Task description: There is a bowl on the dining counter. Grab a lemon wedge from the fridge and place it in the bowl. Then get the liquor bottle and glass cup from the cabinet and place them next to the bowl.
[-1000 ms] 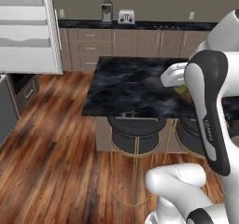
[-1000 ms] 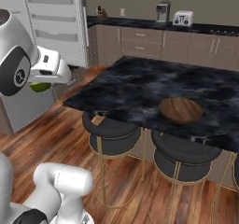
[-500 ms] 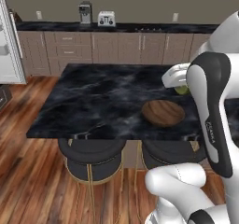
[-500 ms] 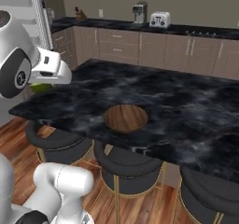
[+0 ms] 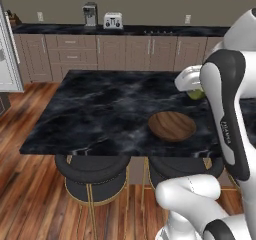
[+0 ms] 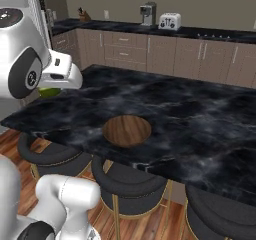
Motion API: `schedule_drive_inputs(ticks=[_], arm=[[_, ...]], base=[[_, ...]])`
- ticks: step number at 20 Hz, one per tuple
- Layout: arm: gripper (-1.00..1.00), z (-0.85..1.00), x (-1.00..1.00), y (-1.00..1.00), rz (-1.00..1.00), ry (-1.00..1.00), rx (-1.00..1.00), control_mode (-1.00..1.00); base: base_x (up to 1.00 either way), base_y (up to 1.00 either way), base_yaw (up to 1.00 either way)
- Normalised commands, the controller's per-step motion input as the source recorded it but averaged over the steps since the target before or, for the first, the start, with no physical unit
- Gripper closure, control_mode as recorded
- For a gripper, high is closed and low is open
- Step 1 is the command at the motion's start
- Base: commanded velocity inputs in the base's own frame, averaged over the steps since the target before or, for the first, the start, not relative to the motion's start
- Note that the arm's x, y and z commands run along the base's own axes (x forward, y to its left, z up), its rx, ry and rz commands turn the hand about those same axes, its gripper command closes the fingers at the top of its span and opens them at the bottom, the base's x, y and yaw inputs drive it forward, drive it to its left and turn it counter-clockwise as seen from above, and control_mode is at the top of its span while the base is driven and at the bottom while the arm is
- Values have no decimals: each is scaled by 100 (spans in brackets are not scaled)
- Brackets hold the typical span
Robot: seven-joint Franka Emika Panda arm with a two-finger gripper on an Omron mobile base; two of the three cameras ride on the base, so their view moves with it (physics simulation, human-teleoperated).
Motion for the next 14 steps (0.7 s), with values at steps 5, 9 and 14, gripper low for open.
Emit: schedule_drive_inputs(ticks=[5, 9, 14], arm=[[100, -63, 79, -65, 0, 5, 0, -100], [100, -81, 63, -69, 0, 0, 0, -100], [100, -74, 70, -33, 0, 0, 0, -100]], base=[[0, 0, 0], [0, 0, 0], [0, 0, 0]])
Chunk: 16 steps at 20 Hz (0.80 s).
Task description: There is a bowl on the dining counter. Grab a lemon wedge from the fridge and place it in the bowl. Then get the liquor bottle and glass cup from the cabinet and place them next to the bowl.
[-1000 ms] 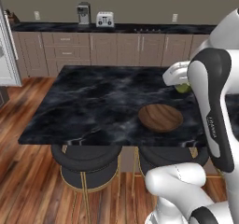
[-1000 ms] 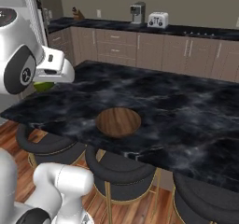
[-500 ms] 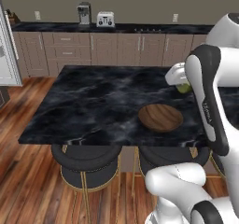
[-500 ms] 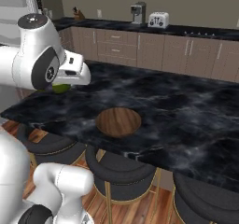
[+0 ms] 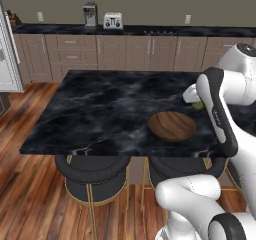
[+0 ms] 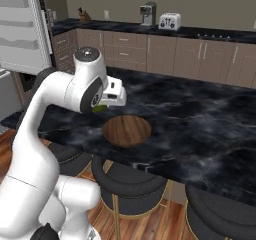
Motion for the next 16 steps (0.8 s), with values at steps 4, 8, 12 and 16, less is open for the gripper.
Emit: schedule_drive_inputs(ticks=[4, 8, 12, 16], arm=[[100, -50, 44, -9, -2, 1, 0, -100], [100, -61, 61, 0, -4, 6, 0, -100], [100, -63, 56, 0, -3, 9, 0, -100], [100, -66, 23, -3, -2, 7, 0, -100]], base=[[0, 0, 0], [0, 0, 0], [0, 0, 0], [0, 0, 0]])
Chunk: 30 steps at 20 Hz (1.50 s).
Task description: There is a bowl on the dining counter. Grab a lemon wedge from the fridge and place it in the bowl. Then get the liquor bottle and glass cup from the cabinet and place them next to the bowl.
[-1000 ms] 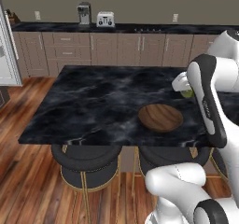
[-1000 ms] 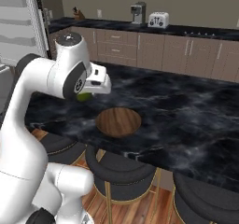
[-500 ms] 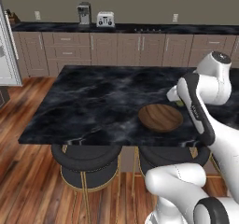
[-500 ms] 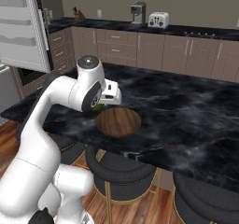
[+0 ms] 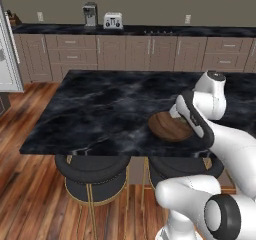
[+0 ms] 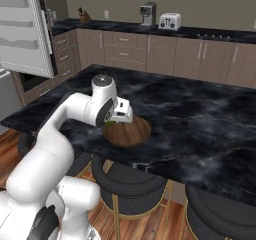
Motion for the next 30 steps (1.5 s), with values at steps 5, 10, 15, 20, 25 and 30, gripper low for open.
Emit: schedule_drive_inputs(ticks=[5, 10, 15, 20, 25, 30], arm=[[100, -59, 21, -1, -2, 5, 0, -100], [100, -33, 28, 0, -2, 2, 0, -100], [100, -18, 48, -4, -2, 0, 0, -100], [100, -23, 55, -10, -2, 0, 0, -100], [100, -36, 38, -11, -2, 2, 0, -100], [100, -32, 33, -8, -1, 1, 0, -100]], base=[[0, 0, 0], [0, 0, 0], [0, 0, 0], [0, 0, 0], [0, 0, 0], [0, 0, 0]])
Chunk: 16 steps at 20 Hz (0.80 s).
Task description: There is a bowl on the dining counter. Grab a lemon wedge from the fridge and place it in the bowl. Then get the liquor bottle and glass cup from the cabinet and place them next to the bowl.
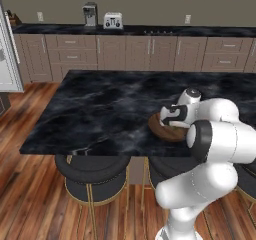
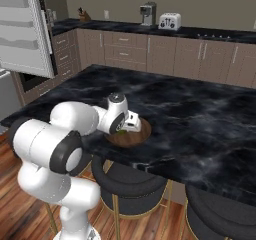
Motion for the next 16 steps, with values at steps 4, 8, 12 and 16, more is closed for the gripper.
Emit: schedule_drive_inputs(ticks=[4, 8, 12, 16], arm=[[100, -33, 10, 0, 0, 0, 0, -100], [100, -35, 3, 0, 0, 1, 0, -100], [100, -28, 3, 0, 0, 0, 0, -100], [100, -10, 16, 0, 0, 0, 0, -100]], base=[[0, 0, 0], [0, 0, 0], [0, 0, 0], [0, 0, 0]])
